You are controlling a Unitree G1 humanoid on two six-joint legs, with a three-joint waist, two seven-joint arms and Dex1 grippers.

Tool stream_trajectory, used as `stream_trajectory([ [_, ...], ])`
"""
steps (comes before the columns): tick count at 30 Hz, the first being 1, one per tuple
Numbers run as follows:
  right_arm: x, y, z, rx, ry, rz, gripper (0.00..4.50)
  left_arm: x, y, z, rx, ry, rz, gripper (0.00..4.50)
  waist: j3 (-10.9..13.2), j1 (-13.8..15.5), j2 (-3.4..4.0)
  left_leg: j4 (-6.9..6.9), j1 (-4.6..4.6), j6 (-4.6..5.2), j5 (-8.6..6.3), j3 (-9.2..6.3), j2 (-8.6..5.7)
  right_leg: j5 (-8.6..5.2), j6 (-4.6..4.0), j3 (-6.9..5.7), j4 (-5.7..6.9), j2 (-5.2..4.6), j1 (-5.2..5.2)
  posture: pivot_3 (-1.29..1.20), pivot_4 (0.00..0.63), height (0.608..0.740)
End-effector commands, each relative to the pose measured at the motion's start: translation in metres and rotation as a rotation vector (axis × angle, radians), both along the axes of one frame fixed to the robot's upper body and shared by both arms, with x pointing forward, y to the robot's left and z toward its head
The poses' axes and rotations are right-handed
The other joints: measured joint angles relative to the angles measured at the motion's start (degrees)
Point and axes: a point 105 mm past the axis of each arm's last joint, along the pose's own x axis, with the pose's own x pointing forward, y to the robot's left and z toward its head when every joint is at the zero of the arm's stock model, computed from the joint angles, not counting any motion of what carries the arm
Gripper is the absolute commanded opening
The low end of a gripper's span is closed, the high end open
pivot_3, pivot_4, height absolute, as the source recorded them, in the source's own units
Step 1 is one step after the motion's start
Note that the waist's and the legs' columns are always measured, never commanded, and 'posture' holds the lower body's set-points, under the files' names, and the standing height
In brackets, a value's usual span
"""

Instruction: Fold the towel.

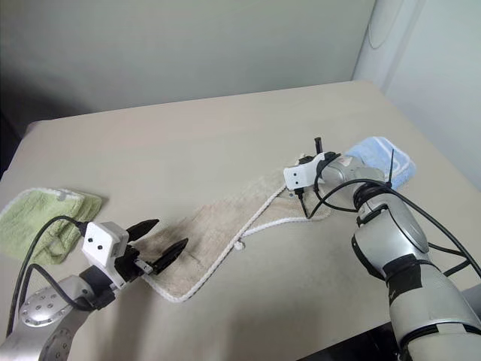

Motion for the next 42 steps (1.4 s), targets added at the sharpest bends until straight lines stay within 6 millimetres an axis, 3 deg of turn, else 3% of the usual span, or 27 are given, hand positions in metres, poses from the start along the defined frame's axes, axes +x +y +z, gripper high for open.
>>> stream_trajectory([
  [1, 0.002, -0.005, 0.011, 0.049, -0.035, -0.008, 0.02, -0.001, 0.002, 0.014, 0.023, -0.051, -0.011, 4.50, 0.0, 0.0, 0.00, 0.00, 0.00, 0.00, 0.00, 0.00, 0.00, 0.00, 0.00, 0.00, 0.00, 0.00, 0.00, 0.00, 0.150, 0.740],
  [13, -0.004, -0.023, 0.036, 0.195, 0.049, 0.003, 0.02, -0.003, 0.009, 0.029, 0.074, -0.060, -0.051, 4.50, 0.0, 0.1, 0.00, 0.00, -0.01, -0.12, 0.07, 0.00, 0.00, 0.00, 0.00, 0.01, -0.01, 0.00, 0.01, 0.00, 0.150, 0.740],
  [25, -0.014, -0.024, 0.032, 0.229, 0.127, 0.055, 0.02, -0.015, -0.011, 0.031, 0.272, 0.059, -0.385, 4.50, 0.0, 0.1, 0.00, 0.00, -0.01, -0.16, 0.09, -0.01, 0.01, 0.02, -0.03, 0.01, 0.00, 0.01, 0.01, 0.00, 0.150, 0.740],
  [34, -0.014, -0.018, 0.027, 0.236, 0.138, 0.065, 0.02, -0.035, -0.020, 0.010, 0.545, 0.181, -0.668, 4.50, 0.0, 0.0, 0.03, -0.05, -0.01, 0.00, -0.01, -0.03, 0.01, 0.02, -0.04, 0.02, -0.02, 0.01, -0.01, 0.00, 0.150, 0.740],
  [42, -0.016, -0.014, 0.026, 0.243, 0.146, 0.080, 0.02, -0.052, -0.021, -0.003, 0.569, 0.294, -0.793, 4.50, 0.0, 0.0, 0.03, -0.06, -0.02, 0.45, -0.27, -0.03, 0.01, 0.02, -0.05, 0.01, -0.01, 0.01, -0.02, 0.00, 0.150, 0.740],
])
